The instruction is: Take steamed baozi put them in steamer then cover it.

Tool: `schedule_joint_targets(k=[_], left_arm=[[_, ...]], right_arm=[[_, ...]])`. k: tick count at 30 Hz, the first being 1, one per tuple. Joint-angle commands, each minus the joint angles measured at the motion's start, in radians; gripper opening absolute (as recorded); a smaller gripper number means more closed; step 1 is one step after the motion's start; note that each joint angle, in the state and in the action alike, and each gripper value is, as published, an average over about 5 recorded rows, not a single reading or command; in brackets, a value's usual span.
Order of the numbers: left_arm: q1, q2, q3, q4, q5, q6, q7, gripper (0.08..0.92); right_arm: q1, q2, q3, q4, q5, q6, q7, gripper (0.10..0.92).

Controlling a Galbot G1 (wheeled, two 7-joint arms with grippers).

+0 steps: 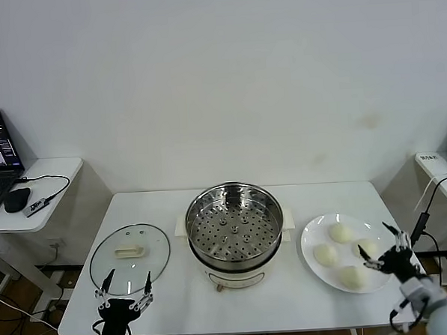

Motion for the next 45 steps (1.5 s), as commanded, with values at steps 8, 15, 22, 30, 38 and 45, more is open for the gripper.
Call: schedule_joint_targets(k=[8,15,22,30,38,45], left_arm=[[-0.005,-0.004,-0.017,-0.003,0.013,0.006,0.003,0.823],[-0.009,0.001,-0.029,-0.013,0.004,0.009,0.005,0.823],[-0.015,0.009,-0.044,-0.023,-0.002,0.011,0.007,0.823],[-0.017,-0.003,-0.046,-0.029,0.002,0.011,0.008,0.823],[-0.024,-0.002,-0.059,-0.015,0.001,0.008,0.01,0.823],[-0.035,0.001,-0.06,0.006,0.001,0.008,0.013,0.823]], right_arm=[[0.886,-0.467,-0.767,-0.436,-0.02,-0.009,-0.634,0.823],[1.096,-0.433,-1.092,-0.527,0.013,0.006,-0.75,0.823],[1.241,-0.311,-1.237,-0.656,0.049,-0.004,-0.738,0.823],[1.342,-0.154,-1.31,-0.806,0.041,-0.01,-0.73,0.823],[1.399,-0.058,-1.329,-0.936,0.002,-0.009,-0.719,0.823],[1.391,-0.047,-1.343,-0.948,-0.009,-0.014,-0.72,0.823]])
